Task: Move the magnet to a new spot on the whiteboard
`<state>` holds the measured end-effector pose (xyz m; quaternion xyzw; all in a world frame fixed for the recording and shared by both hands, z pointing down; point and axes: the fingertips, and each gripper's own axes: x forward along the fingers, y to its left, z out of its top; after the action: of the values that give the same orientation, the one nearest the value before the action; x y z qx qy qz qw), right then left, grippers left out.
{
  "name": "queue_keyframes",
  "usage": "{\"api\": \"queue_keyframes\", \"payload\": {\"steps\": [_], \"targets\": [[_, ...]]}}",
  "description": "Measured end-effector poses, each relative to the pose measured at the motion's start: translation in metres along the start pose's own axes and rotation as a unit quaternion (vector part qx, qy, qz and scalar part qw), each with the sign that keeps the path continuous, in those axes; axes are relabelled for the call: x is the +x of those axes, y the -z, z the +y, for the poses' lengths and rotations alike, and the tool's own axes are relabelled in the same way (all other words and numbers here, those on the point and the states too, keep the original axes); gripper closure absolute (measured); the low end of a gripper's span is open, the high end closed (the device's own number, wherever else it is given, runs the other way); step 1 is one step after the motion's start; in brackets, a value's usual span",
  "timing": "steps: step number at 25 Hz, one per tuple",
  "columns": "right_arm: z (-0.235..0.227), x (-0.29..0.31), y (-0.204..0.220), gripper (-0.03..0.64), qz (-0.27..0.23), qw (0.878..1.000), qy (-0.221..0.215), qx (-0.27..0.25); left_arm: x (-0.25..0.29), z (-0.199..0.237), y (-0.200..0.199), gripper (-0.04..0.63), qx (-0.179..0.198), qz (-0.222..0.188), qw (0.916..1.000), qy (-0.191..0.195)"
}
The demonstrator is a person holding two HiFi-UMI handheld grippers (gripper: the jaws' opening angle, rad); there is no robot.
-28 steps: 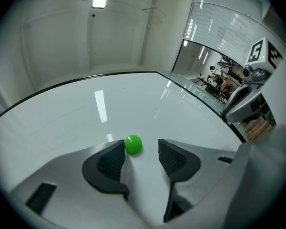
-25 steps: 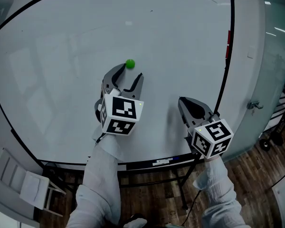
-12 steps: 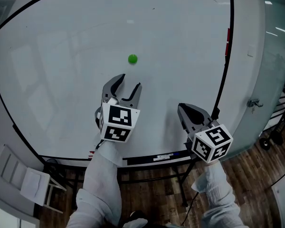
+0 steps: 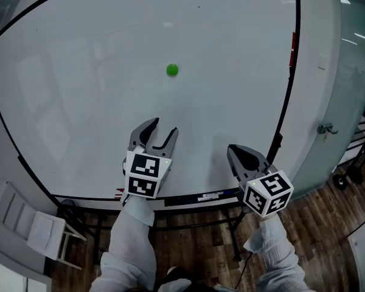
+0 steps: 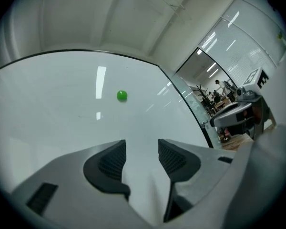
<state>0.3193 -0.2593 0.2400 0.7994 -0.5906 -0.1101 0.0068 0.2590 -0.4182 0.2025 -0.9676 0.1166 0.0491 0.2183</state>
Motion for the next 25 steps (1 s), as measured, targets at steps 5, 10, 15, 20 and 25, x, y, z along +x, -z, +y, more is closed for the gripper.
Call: {"api": "queue_keyframes", "payload": {"steps": [5, 10, 15, 20, 25], "targets": [[0.008, -0.009, 0.018, 0.588, 0.011, 1.0, 0.005, 0.005, -0.015, -0.016, 0.03, 0.379, -0.049, 0.013, 0.9983, 0.03], [0.023, -0.022, 0.032, 0.588, 0.015, 0.999, -0.008, 0.026, -0.034, -0.033, 0.052, 0.379, -0.084, 0.02, 0.9949, 0.051], [0.042, -0.032, 0.055, 0.588, 0.028, 0.998, -0.023, 0.049, -0.057, -0.049, 0.074, 0.38, -0.109, 0.026, 0.9914, 0.068], [0.06, -0.042, 0.079, 0.588, 0.04, 0.996, -0.031, 0.079, -0.076, -0.068, 0.098, 0.383, -0.143, 0.035, 0.9853, 0.087], [0.065, -0.056, 0.096, 0.588, 0.05, 0.995, -0.015, 0.088, -0.096, -0.079, 0.125, 0.391, -0.171, 0.049, 0.9804, 0.084]]}}
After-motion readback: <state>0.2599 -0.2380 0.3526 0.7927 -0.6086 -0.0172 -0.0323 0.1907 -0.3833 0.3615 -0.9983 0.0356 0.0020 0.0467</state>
